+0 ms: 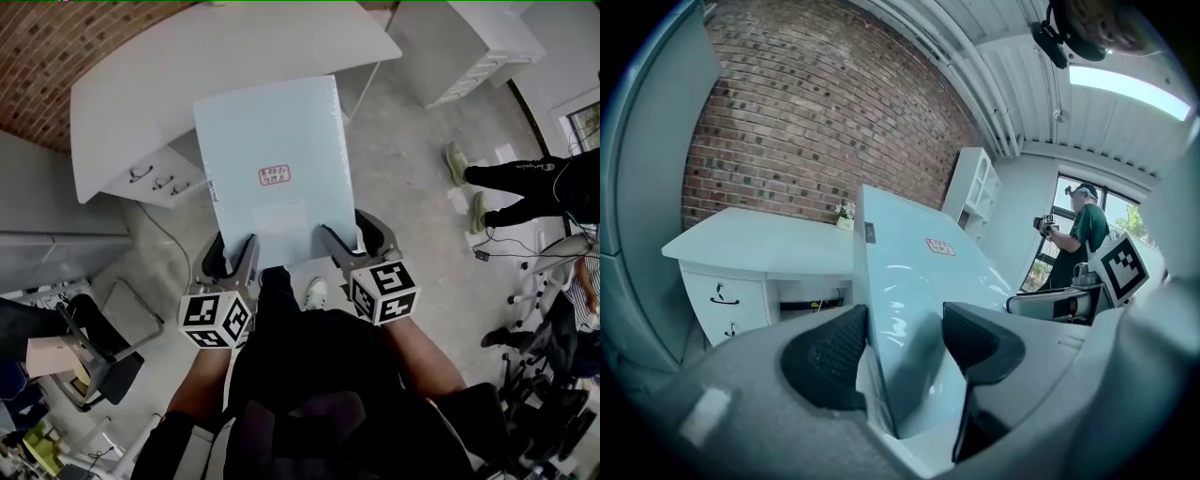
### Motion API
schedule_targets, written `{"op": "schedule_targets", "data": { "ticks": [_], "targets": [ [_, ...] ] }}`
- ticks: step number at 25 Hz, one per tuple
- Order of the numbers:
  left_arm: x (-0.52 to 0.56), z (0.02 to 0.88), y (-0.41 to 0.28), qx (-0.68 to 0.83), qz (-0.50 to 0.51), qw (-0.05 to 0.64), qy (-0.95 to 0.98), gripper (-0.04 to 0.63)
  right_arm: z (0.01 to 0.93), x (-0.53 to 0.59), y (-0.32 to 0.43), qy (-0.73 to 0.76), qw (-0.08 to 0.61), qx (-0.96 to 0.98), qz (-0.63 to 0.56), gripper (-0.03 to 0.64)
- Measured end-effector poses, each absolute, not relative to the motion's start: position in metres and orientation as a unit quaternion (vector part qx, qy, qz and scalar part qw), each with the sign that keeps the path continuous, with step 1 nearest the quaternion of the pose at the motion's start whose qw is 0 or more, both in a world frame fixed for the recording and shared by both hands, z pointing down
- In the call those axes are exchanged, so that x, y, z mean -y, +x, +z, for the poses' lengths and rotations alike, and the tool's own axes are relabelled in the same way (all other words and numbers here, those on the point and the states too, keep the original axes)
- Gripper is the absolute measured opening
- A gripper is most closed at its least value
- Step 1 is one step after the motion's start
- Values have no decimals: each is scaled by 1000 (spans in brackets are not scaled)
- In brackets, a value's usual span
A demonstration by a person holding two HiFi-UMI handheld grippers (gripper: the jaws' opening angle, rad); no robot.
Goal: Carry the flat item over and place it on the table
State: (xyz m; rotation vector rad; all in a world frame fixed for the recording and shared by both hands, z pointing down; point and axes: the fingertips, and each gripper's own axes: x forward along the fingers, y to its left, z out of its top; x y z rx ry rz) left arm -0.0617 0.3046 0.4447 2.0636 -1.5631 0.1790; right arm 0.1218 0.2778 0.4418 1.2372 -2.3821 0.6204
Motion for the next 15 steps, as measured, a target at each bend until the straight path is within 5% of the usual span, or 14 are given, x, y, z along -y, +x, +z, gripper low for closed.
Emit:
{"op": "schedule_targets", "data": {
  "ticks": [15],
  "targets": [
    [-205,439,-97,580,66,264,768,267,436,-178,87,443,190,849,217,272]
  ]
}}
